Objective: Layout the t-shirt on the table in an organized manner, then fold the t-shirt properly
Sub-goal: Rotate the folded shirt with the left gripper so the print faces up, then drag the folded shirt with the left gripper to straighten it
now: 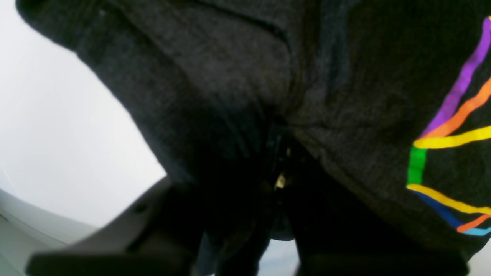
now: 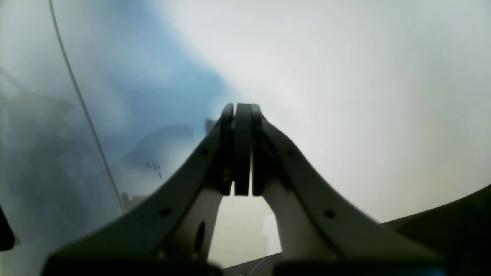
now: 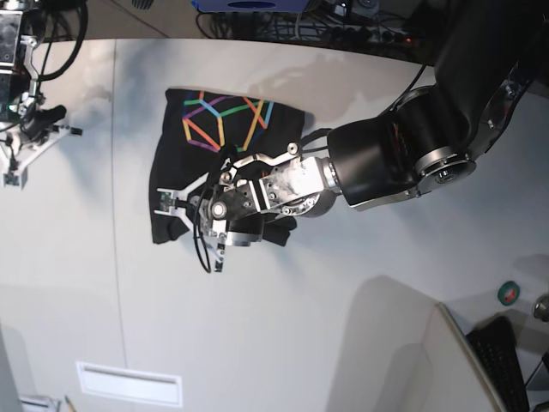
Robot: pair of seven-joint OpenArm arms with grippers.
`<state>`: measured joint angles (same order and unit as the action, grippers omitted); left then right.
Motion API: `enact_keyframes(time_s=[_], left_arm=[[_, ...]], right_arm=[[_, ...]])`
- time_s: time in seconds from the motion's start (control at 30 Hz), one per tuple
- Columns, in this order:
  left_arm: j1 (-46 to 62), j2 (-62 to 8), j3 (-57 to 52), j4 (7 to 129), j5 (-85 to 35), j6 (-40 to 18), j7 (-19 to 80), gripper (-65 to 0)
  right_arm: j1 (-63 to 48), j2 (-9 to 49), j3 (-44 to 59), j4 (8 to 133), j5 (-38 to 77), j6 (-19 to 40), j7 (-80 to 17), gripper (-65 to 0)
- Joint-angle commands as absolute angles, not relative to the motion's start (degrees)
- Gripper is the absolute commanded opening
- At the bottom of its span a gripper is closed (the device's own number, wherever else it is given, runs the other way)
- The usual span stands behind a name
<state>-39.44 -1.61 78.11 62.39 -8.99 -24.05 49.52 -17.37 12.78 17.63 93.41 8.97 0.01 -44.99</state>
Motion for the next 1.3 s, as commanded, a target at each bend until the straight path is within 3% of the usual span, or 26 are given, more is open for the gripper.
enact_keyframes(time_s=[0.0,0.2,0.37,0.57,0.83,0.93,1.03,1.1,1.17,1.27], left_arm=[[-41.27,-1.01,77.41,62.99,-8.57,-23.78,49.36,-65.0],[-40.92,-1.19,77.76,62.99,-8.57,-23.87,49.45,-65.0],[-40.84,-1.19,77.41,62.99,-8.22,-30.81,49.54,-65.0],[-41.45,-1.01,77.32,62.99,-8.04,-31.16,52.70,-65.0],[-42.33,-1.10,73.98,63.08,-8.22,-31.25,53.23,-14.8],[-42.42,-1.10,67.82,63.96,-7.96,-31.25,53.23,-4.9],[-43.56,-1.36,61.32,68.62,-8.31,-31.25,55.34,-9.1],[-42.59,-2.95,56.04,73.71,-8.57,-31.25,60.00,-18.9],[-38.73,-4.70,51.65,81.01,-7.96,-31.25,63.34,-34.9],[-30.46,-8.84,47.69,91.21,-7.87,-30.99,64.66,-65.0]], right_arm=[[-17.10,13.49,17.98,94.37,8.66,0.04,-44.09,-65.0],[-17.01,13.49,17.71,94.37,8.66,0.04,-44.09,-65.0],[-17.01,13.49,17.63,94.37,8.66,0.04,-44.09,-65.0],[-17.01,13.49,17.63,94.37,8.66,0.04,-44.09,-65.0],[-17.01,13.49,17.63,94.73,8.66,0.13,-44.09,-65.0],[-17.01,13.49,17.63,94.90,8.66,0.13,-44.09,-65.0],[-17.10,12.70,17.54,95.87,8.66,0.22,-44.09,-65.0],[-18.07,11.91,17.54,98.33,8.66,2.77,-44.09,-65.0],[-19.12,10.42,17.54,101.93,8.57,7.34,-44.09,-65.0],[-20.44,8.13,17.54,106.24,8.40,11.65,-44.35,-65.0]])
